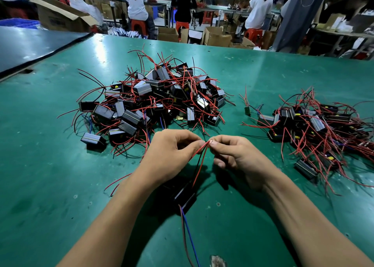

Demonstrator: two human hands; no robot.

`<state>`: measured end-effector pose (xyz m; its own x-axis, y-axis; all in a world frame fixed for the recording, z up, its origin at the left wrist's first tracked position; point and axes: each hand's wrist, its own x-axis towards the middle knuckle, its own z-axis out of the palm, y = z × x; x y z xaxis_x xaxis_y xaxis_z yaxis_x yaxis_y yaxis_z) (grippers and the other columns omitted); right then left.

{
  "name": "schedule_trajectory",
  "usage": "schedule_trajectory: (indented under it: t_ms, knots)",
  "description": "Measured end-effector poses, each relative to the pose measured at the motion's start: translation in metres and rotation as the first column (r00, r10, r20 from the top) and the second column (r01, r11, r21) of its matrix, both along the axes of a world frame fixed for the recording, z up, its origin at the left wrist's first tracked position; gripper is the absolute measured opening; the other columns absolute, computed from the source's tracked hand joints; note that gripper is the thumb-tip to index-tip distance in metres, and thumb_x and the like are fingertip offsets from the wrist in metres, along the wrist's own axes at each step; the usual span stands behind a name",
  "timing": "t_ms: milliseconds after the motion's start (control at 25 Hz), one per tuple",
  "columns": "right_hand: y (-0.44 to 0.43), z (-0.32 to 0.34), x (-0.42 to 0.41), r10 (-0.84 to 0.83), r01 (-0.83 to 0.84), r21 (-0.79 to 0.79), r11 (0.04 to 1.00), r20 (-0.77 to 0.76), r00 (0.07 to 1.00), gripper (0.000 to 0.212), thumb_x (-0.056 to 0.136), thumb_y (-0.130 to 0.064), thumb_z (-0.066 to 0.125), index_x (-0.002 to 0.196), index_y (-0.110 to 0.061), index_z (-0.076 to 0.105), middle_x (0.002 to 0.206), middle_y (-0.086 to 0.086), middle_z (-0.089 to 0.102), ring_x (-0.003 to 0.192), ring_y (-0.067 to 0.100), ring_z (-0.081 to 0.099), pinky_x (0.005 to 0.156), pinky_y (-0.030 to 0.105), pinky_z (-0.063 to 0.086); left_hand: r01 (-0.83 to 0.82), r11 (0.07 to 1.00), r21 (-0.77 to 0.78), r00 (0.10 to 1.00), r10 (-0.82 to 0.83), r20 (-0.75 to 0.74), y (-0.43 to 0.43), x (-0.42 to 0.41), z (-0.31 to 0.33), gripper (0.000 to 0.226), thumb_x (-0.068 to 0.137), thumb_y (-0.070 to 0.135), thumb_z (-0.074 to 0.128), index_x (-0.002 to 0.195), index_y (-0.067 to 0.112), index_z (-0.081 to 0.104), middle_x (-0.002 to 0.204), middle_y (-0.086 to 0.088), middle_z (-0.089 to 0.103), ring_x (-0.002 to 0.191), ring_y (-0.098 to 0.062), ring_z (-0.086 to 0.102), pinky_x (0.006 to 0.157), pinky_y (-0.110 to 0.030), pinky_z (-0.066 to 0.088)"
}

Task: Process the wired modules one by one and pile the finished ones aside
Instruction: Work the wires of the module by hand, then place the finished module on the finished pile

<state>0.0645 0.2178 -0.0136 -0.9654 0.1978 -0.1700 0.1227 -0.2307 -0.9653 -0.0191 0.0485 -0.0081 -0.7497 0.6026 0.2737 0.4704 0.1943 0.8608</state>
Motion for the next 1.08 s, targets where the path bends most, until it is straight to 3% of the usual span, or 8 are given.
schedule_trajectory:
  t_ms: [280, 440, 520, 600, 680, 760, 880, 1080]
  knots:
    - [0.022, 0.004, 0.001, -0.284, 0.283, 0.020, 0.959, 0.061, 0.957, 0.007, 0.081, -0.020, 0.076, 0.080, -0.017, 0.070, 0.065, -0.004, 0.057, 0.048, 0.008, 0.049, 0.042, 0.017, 0.037, -0.213, 0.976, -0.043, 0.977, 0.213, 0.005, -0.010, -0.016, -0.006, 0.034, 0.095, 0.045, 0.057, 0.081, 0.020, 0.074, 0.074, -0.008, 0.072, 0.074, -0.030, 0.068, 0.070, -0.046, 0.057]
    - [0.037, 0.004, 0.000, -0.528, 0.528, 0.029, 0.849, 0.022, 0.849, 0.006, 0.094, -0.017, 0.065, 0.093, -0.013, 0.069, 0.073, -0.003, 0.057, 0.053, 0.008, 0.049, 0.049, 0.020, 0.038, -0.100, 0.973, -0.210, 0.994, 0.108, 0.027, -0.007, -0.016, -0.010, 0.035, 0.095, 0.049, 0.055, 0.084, 0.023, 0.075, 0.075, -0.005, 0.073, 0.062, -0.013, 0.063, 0.063, -0.028, 0.049]
    - [0.041, 0.009, 0.003, -0.656, 0.669, 0.109, 0.735, -0.133, 0.743, 0.006, 0.098, -0.020, 0.063, 0.097, -0.016, 0.067, 0.076, -0.006, 0.054, 0.053, 0.006, 0.046, 0.051, 0.020, 0.037, -0.050, 0.968, -0.244, 0.996, 0.065, 0.054, -0.004, -0.012, -0.011, 0.033, 0.095, 0.049, 0.054, 0.088, 0.025, 0.076, 0.072, -0.001, 0.072, 0.054, -0.006, 0.057, 0.056, -0.024, 0.044]
    - [0.035, 0.018, 0.007, -0.592, 0.675, 0.190, 0.713, -0.354, 0.724, 0.003, 0.096, -0.023, 0.066, 0.094, -0.022, 0.068, 0.070, -0.011, 0.054, 0.052, 0.005, 0.043, 0.049, 0.018, 0.037, 0.003, 0.975, -0.220, 0.992, 0.025, 0.120, -0.002, -0.009, -0.011, 0.032, 0.096, 0.049, 0.053, 0.091, 0.026, 0.075, 0.073, 0.002, 0.073, 0.055, -0.002, 0.061, 0.058, -0.021, 0.046]
    - [0.017, 0.024, 0.012, -0.292, 0.492, 0.399, 0.774, -0.464, 0.836, 0.009, 0.089, -0.034, 0.072, 0.091, -0.026, 0.073, 0.066, -0.007, 0.061, 0.055, 0.006, 0.048, 0.051, 0.017, 0.040, 0.051, 0.986, -0.161, 0.978, -0.016, 0.207, 0.000, -0.009, -0.012, 0.032, 0.097, 0.049, 0.051, 0.094, 0.025, 0.073, 0.078, 0.000, 0.075, 0.068, -0.010, 0.071, 0.072, -0.030, 0.051]
    - [-0.004, 0.021, 0.015, 0.020, 0.247, 0.746, 0.618, -0.329, 0.944, 0.025, 0.081, -0.051, 0.071, 0.097, -0.033, 0.076, 0.072, -0.005, 0.065, 0.062, 0.002, 0.054, 0.058, 0.020, 0.045, 0.047, 0.993, -0.107, 0.971, -0.021, 0.237, 0.001, -0.010, -0.013, 0.033, 0.099, 0.045, 0.049, 0.093, 0.023, 0.073, 0.079, -0.002, 0.075, 0.069, -0.016, 0.073, 0.077, -0.039, 0.053]
    - [-0.023, 0.007, 0.012, 0.079, 0.024, 0.998, 0.053, -0.028, 0.997, 0.042, 0.085, -0.061, 0.064, 0.123, -0.042, 0.064, 0.093, -0.011, 0.060, 0.091, 0.011, 0.061, 0.073, 0.031, 0.049, -0.047, 0.997, -0.053, 0.962, 0.059, 0.266, 0.003, -0.015, -0.017, 0.034, 0.099, 0.043, 0.050, 0.090, 0.020, 0.075, 0.082, -0.002, 0.076, 0.073, -0.022, 0.073, 0.081, -0.045, 0.058]
    - [-0.010, 0.000, 0.009, -0.055, 0.080, 0.997, 0.022, -0.079, 0.995, 0.032, 0.094, -0.040, 0.061, 0.126, -0.038, 0.058, 0.108, -0.009, 0.058, 0.105, 0.024, 0.060, 0.079, 0.036, 0.048, -0.106, 0.992, -0.064, 0.955, 0.119, 0.273, 0.005, -0.014, -0.018, 0.037, 0.099, 0.045, 0.049, 0.089, 0.022, 0.076, 0.082, 0.005, 0.076, 0.068, -0.012, 0.072, 0.070, -0.029, 0.056]
